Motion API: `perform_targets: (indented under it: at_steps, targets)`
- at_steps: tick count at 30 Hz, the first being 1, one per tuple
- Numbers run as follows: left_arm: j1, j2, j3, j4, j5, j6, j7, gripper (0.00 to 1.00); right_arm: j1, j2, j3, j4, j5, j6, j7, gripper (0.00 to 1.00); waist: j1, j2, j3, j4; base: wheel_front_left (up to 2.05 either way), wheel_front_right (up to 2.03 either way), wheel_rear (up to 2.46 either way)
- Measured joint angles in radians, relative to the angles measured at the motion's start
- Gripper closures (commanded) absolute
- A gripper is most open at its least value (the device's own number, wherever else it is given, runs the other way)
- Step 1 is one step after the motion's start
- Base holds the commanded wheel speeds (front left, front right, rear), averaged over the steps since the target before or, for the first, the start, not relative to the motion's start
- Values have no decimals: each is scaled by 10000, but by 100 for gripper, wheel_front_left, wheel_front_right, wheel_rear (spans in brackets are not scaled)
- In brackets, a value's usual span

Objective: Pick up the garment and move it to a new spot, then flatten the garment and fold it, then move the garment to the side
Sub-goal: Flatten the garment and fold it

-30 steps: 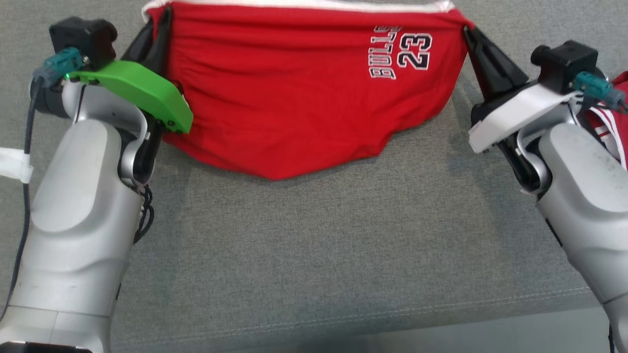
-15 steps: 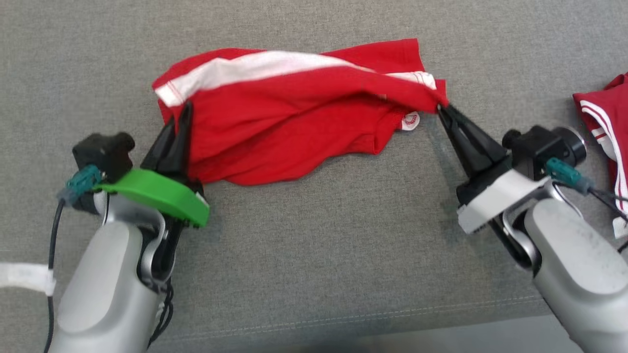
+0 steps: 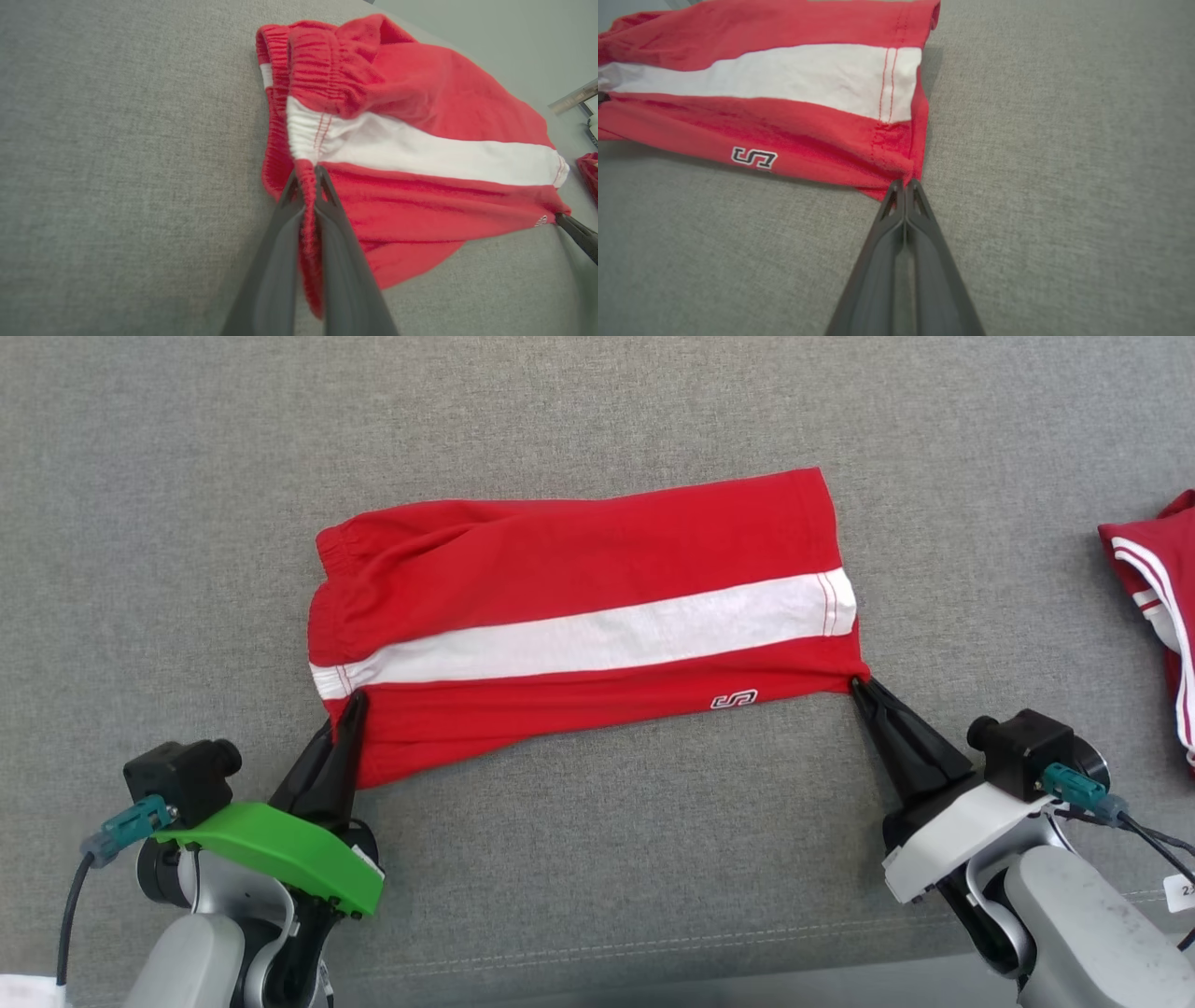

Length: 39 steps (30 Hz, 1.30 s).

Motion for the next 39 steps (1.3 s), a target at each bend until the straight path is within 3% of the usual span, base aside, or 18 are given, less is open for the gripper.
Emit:
perform_targets:
  at_steps: [3,4,5,6,21,31,39]
  targets:
    - [281,0,48,-144,-232,136,140,100,263,144,-12,67,238,0,-2,100,0,0,-67,4,0,0,0]
    - [330,6,77,-163,-234,201,140,89,325,209,-50,90,307,2,-2,69,0,0,-95,-1,0,0,0]
    - [384,0,102,-173,-236,267,138,55,380,290,-157,84,355,2,-2,0,0,0,-130,-4,0,0,0]
    - [407,0,102,-178,-196,349,119,0,425,372,-307,109,420,2,0,0,0,0,-171,-7,0,0,0]
    - [537,-123,481,-966,1214,1751,-1517,0,1207,1620,-3870,-1162,-1304,-4,0,0,0,0,-1356,-59,0,0,0]
    - [-393,-514,635,-489,1967,1603,-2872,0,1166,2113,-3983,-1457,-2034,-4,270,0,0,0,-2341,-12,0,0,0]
    - [207,-1266,2021,-278,2661,1124,-2987,0,1351,2523,-3779,-1281,-2201,-4,236,0,0,0,-2908,-66,0,0,0]
